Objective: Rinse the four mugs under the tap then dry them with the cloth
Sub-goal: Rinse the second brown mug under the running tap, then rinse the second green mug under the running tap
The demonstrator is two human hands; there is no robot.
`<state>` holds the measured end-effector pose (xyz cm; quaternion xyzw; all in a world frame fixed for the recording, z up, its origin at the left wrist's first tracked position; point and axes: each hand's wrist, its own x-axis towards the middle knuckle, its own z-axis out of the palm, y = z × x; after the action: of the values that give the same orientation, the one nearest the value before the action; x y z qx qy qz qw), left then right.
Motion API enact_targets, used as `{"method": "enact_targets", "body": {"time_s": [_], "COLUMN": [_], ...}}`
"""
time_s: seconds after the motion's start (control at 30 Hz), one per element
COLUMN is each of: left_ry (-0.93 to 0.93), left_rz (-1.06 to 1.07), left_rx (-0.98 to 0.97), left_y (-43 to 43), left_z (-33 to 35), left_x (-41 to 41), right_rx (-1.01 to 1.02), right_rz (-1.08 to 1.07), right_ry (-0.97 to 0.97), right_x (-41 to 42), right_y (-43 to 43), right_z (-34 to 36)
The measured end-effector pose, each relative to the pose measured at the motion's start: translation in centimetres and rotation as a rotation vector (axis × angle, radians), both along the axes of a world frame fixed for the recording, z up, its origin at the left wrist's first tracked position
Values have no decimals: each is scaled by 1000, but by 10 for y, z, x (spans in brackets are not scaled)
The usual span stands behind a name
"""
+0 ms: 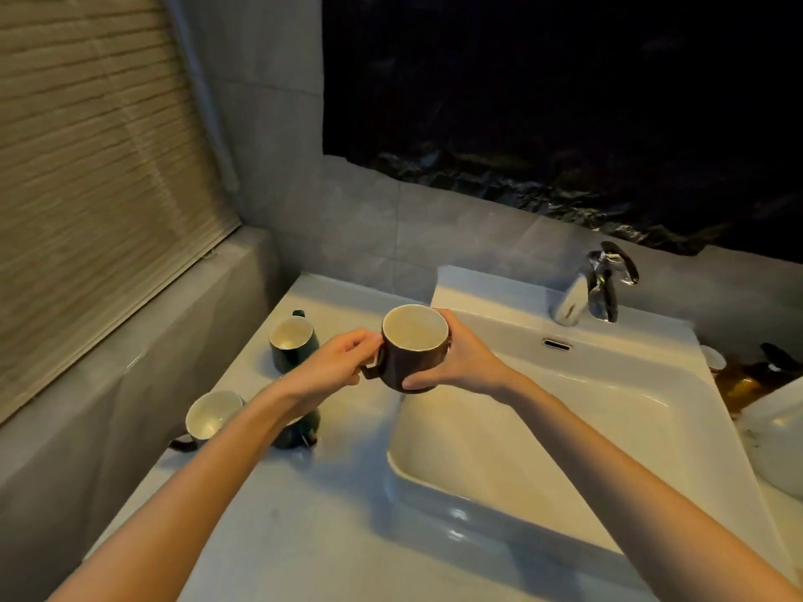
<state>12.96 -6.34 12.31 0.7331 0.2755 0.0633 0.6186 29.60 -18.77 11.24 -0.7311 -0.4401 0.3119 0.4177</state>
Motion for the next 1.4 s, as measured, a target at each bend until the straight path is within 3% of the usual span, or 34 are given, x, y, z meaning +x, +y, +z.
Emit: {"method": "enact_targets", "body": {"time_s": [0.1, 0.23, 0.5, 0.7, 1.1, 1.27, 1.33, 1.4], "left_ry": [-27, 17, 153, 123, 163, 124, 88, 124], "left_rz": [24, -56, -353, -385, -360, -373, -360, -404], "left_rx": [-78, -38, 534, 746, 794, 737, 659, 632], "left_y": [43, 100, 195, 229, 243, 260, 273, 288], "left_z": [-15, -33, -74, -102, -134, -131, -127, -124], "left_x": [-3, 6, 52, 77, 88, 76, 66, 54], "right_rx": [3, -1, -72, -174, -243, -315, -380, -346], "right_rz": [-28, -143, -542, -648, -672, -545, -494, -453], "right_ry": [-62, -148, -152, -129, -94, -61, -126, -329], "right_x": [-10, -23, -41, -35, -29, -22, -24, -34], "right_y": [42, 91, 155, 180, 198, 194, 189, 185], "right_z": [-14, -34, -85, -118, -149, -141, -132, -121]}}
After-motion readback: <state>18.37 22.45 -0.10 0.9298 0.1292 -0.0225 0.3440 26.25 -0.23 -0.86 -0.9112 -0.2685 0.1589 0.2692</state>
